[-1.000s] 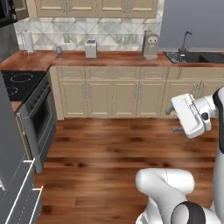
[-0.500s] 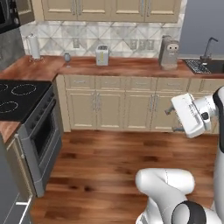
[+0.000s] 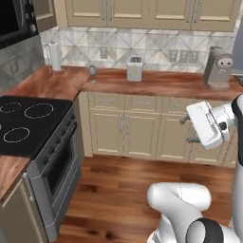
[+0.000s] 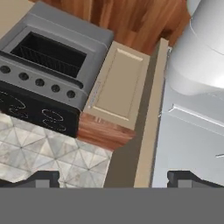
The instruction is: Retrieve the wine glasses from the counter and place one next to each plate.
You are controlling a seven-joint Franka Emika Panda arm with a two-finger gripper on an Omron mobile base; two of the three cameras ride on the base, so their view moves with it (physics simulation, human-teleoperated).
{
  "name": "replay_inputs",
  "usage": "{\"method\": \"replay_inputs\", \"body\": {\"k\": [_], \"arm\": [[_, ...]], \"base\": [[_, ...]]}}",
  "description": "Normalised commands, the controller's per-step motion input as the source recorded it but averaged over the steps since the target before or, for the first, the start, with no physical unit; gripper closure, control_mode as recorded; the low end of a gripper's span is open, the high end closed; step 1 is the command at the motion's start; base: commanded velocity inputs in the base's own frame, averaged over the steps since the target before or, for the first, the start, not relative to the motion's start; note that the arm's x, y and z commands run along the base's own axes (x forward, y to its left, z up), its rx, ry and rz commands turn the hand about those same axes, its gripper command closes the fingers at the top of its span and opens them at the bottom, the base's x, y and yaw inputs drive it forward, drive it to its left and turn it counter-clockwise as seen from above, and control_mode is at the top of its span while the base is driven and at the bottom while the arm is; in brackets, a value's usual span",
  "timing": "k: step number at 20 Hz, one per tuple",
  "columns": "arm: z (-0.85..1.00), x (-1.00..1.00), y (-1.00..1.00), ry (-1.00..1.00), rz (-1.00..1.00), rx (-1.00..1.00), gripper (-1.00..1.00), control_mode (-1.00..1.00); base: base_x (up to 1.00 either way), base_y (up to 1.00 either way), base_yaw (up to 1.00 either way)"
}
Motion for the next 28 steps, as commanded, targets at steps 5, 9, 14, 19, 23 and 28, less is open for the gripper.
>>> {"method": "replay_inputs", "body": {"k": [5, 9, 14, 19, 23, 28], "arm": [[0.0, 0.0, 0.0, 0.0, 0.0, 0.0, -1.0, 1.0], [0.0, 0.0, 0.0, 0.0, 0.0, 0.0, -1.0, 1.0], [0.0, 0.0, 0.0, 0.0, 0.0, 0.0, -1.0, 1.0], [0.0, 0.0, 0.0, 0.0, 0.0, 0.0, -1.0, 1.0], [0.0, 0.0, 0.0, 0.0, 0.0, 0.0, -1.0, 1.0], [0.0, 0.0, 0.0, 0.0, 0.0, 0.0, -1.0, 1.0]], "base": [[1.0, 0.02, 0.33], [1.0, 0.0, 0.35], [1.0, 0.11, 0.16], [1.0, 0.66, -0.3], [1.0, 0.56, -0.31], [0.94, -0.69, -0.06]]}}
